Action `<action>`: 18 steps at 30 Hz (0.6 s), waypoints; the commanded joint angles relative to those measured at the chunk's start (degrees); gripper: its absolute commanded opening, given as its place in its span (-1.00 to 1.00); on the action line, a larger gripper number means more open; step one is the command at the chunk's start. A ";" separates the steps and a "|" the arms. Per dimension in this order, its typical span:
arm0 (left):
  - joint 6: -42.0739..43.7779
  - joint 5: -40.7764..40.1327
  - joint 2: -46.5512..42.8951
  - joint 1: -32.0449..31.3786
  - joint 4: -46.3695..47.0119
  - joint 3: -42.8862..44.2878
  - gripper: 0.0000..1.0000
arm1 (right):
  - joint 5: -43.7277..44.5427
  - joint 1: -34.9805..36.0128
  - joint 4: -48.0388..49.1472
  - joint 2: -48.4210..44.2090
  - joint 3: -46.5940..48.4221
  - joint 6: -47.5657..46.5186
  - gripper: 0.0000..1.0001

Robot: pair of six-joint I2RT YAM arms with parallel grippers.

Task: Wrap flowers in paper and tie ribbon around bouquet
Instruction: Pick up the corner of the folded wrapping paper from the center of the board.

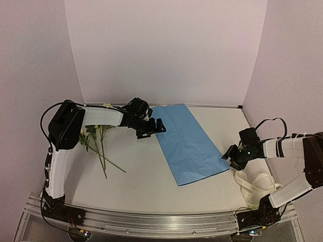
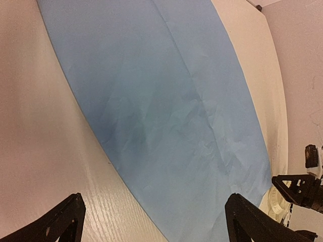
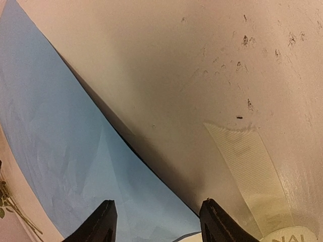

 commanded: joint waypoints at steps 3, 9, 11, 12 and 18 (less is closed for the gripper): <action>0.64 -0.60 0.43 0.12 -0.53 3.21 0.99 | 1.66 -0.28 -0.14 -0.43 -1.00 -1.33 0.17; 0.44 -0.51 0.89 0.12 -0.69 3.66 0.99 | 1.21 -0.24 -0.15 -1.10 -1.16 -1.53 0.02; 0.36 -0.52 0.96 0.12 -0.65 3.65 0.99 | 1.16 -0.27 -0.14 -1.35 -1.14 -1.55 -0.08; 0.29 -0.52 0.98 0.12 -0.70 3.63 0.99 | 1.10 -0.24 -0.15 -1.37 -1.15 -1.55 -0.13; 0.22 -0.78 1.07 0.12 -0.71 3.63 0.99 | 0.03 -0.24 -0.05 -0.67 -0.80 -1.53 -0.48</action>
